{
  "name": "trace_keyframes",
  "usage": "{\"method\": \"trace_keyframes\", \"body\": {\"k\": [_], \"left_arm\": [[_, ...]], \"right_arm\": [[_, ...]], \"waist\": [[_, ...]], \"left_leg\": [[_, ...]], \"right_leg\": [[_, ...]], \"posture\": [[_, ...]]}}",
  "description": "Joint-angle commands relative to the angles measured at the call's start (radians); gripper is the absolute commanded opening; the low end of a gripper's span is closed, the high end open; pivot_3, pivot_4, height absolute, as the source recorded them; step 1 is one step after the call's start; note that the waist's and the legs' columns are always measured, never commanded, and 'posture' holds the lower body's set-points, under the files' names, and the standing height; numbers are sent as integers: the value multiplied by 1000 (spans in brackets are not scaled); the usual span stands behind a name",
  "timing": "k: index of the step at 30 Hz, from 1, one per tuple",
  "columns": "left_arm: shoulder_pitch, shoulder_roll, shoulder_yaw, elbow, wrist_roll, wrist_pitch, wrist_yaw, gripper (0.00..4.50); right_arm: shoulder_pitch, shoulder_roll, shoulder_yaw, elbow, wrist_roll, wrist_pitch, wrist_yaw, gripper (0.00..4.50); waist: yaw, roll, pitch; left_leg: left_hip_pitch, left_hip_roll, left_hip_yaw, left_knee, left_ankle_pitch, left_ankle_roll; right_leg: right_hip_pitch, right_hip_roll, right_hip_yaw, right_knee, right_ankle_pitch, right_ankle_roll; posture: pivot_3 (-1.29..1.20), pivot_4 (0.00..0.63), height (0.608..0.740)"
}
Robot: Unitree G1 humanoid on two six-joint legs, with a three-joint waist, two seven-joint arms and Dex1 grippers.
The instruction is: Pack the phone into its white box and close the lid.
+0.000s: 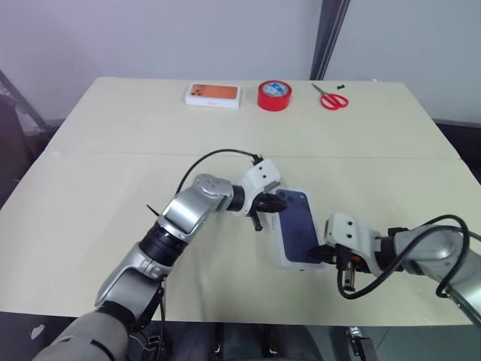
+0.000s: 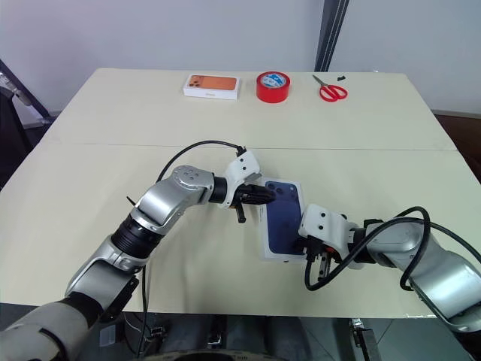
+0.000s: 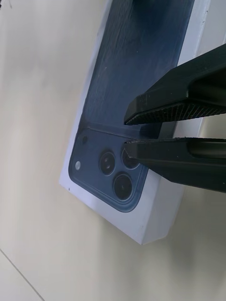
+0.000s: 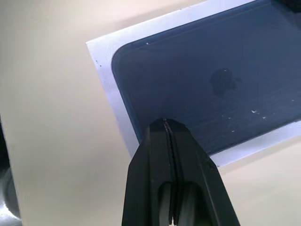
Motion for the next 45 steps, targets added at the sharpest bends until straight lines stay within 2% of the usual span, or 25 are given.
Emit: {"method": "trace_keyframes", "body": {"k": [1, 4, 8, 12, 15, 18, 25, 34, 45], "left_arm": [[39, 27, -48, 25, 36, 26, -5, 592], [46, 21, -26, 18, 25, 22, 6, 592], [47, -5, 81, -21, -41, 23, 20, 592], [67, 26, 176, -113, -121, 52, -4, 592], [121, 111, 158, -181, -120, 58, -42, 592], [154, 148, 122, -211, -114, 54, -55, 592], [166, 124, 38, -210, -85, 45, -32, 592], [165, 117, 33, -217, -93, 55, -32, 592], [167, 138, 52, -221, -102, 59, -35, 592]], "right_arm": [[0, -12, 22, -17, -22, -12, -8, 27], [1, -8, 16, -15, -18, -15, -12, 27], [-10, -1, -45, 16, 2, -3, -18, 27], [-37, 0, -96, 87, -8, 4, -42, 27], [-67, 0, -69, 164, -57, 2, -83, 27], [-90, 13, -25, 216, -91, 7, -110, 27], [-116, 63, 56, 242, -119, 0, -121, 27], [-112, 76, 0, 151, -38, 34, -83, 27], [-109, 70, -4, 136, -35, 40, -80, 27]], "waist": [[-1, -1, -1], [-1, -1, -3], [-1, -1, -3], [-2, -1, -3], [-1, -1, -3], [1, -1, -3], [2, -1, -3], [0, -1, -3], [0, -1, -3]], "left_leg": [[0, 0, 0, 0, 0, 0], [0, 1, 0, 0, 0, 0], [0, 1, 0, 0, 0, 0], [-1, 1, 0, 0, 0, 0], [-1, 1, 0, 0, 0, 0], [-1, 1, 0, 0, 1, -2], [-2, 0, 0, 0, 1, -2], [-2, 1, 0, 0, 1, -1], [-2, 1, 0, 0, 1, -1]], "right_leg": [[0, 0, 0, 0, 0, 0], [0, 0, 0, 0, 0, 0], [0, 0, 0, 0, 0, 0], [-1, 0, 0, 0, 0, 0], [-2, 0, 0, 0, 0, 0], [-2, 0, 0, 0, 0, 0], [-2, -1, 0, 0, 0, 0], [-2, 0, 0, 0, 0, 0], [-2, 0, 0, 0, 0, 0]], "posture": [[0, 150, 725], [0, 150, 725], [0, 150, 725], [0, 150, 725], [0, 150, 725], [0, 150, 725], [0, 150, 725], [0, 150, 725], [0, 150, 725]]}}
